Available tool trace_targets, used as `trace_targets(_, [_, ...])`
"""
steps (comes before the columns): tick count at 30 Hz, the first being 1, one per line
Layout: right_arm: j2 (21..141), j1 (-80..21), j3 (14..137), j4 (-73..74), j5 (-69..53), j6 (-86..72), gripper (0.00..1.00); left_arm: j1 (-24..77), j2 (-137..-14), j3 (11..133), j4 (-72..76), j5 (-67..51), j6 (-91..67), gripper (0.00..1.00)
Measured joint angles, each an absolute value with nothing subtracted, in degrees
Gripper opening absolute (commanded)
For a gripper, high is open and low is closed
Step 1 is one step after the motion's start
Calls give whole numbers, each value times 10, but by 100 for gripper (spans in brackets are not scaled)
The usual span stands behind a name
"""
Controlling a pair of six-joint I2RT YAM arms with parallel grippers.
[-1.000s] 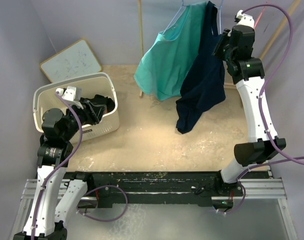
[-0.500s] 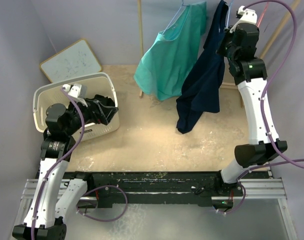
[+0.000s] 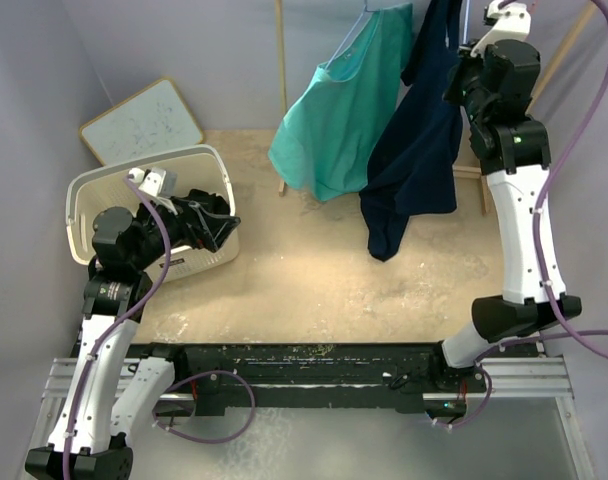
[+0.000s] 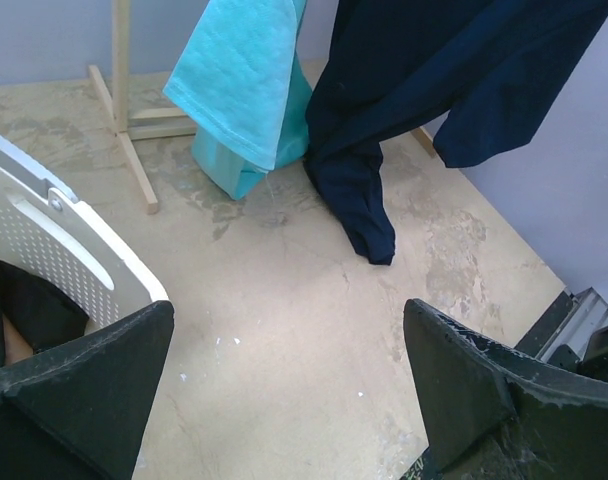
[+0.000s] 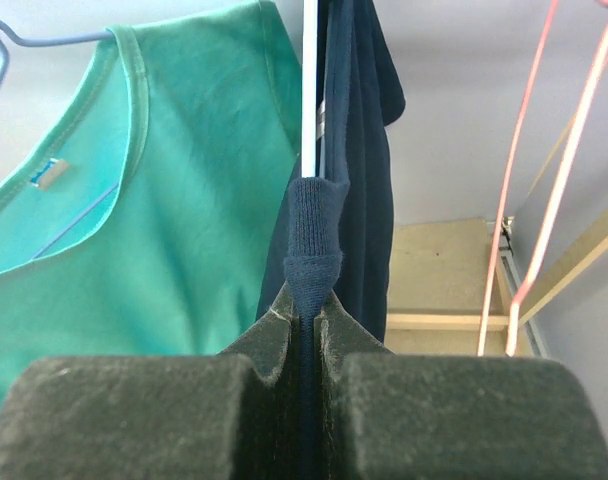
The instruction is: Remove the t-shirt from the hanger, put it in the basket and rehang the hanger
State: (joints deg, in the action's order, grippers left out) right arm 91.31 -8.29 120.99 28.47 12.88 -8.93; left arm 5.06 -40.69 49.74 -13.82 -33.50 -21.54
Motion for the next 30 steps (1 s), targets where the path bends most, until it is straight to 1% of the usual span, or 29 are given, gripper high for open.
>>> trace_targets(6, [856, -83, 1194, 317, 121, -90, 0, 51, -407, 497, -137, -340, -215, 99])
trace_targets(9, [806, -83, 1149, 328, 104, -96, 0, 51, -409, 497, -131, -345, -216, 99])
trace_targets(16, [689, -82, 1034, 361, 9, -113, 0, 51, -447, 497, -84, -385, -230, 99])
trace_targets(20, [619, -82, 955, 390, -76, -114, 0, 51, -501, 510, -47, -423, -255, 99])
trace_targets(24, [556, -82, 894, 438, -178, -112, 0, 62, -577, 569, -22, -467, -274, 99])
trace_targets(30, [497, -87, 812, 471, -356, -109, 0, 152, -641, 653, 27, -510, -276, 99])
